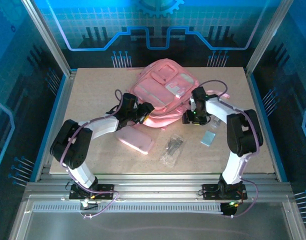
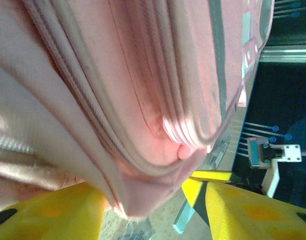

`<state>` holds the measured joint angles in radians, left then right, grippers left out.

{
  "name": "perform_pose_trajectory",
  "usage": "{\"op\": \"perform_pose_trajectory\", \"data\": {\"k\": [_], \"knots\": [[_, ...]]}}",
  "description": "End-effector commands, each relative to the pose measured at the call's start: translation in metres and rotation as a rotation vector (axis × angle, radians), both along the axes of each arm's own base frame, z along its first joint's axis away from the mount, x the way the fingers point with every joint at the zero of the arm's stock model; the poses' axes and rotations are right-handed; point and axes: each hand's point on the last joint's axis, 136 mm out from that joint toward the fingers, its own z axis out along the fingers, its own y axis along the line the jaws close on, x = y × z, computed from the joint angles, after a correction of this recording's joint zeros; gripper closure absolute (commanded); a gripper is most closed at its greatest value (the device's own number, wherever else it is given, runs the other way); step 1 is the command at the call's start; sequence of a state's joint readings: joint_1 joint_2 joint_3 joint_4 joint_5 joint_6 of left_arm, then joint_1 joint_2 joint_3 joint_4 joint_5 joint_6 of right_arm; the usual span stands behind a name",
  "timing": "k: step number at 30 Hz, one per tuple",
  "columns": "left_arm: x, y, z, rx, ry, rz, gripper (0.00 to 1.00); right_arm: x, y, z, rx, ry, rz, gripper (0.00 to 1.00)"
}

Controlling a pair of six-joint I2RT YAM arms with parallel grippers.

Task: Pack the student bag
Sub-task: Zip the student bag at the top-center of the table, then rotate the student bag at the top-center of the table.

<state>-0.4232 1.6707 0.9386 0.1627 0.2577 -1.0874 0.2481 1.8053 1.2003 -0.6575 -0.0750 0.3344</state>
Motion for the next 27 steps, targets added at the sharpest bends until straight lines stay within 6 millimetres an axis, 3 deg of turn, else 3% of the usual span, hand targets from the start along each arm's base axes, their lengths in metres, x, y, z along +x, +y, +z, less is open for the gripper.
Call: {"op": "perform_pose_trajectory", "data": {"k": [1,7,11,14,17,20,27], "knots": [[-0.017,0.005,0.028,0.06,-0.106,-0.057,0.46,-0.002,0.009,0.033,0.089,-0.068,-0.017,0.37],[-0.023,0.001,0.056,0.145,-0.231,-0.096,0.46,0.018,0.02,0.078,0.178,-0.201,-0.024,0.35],[-0.007,-0.014,0.074,0.153,-0.291,-0.113,0.44,0.052,0.025,0.098,0.22,-0.289,-0.03,0.33],[0.009,-0.032,0.076,0.121,-0.301,-0.134,0.44,0.078,0.029,0.101,0.276,-0.32,-0.04,0.31],[0.022,-0.05,0.068,0.099,-0.287,-0.15,0.44,0.1,0.038,0.098,0.334,-0.331,-0.031,0.3],[0.031,-0.061,0.047,0.074,-0.244,-0.15,0.44,0.118,0.045,0.091,0.373,-0.345,-0.036,0.3],[0.037,-0.05,-0.02,0.103,-0.107,-0.101,0.44,0.129,0.048,0.076,0.378,-0.338,-0.05,0.3]]}}
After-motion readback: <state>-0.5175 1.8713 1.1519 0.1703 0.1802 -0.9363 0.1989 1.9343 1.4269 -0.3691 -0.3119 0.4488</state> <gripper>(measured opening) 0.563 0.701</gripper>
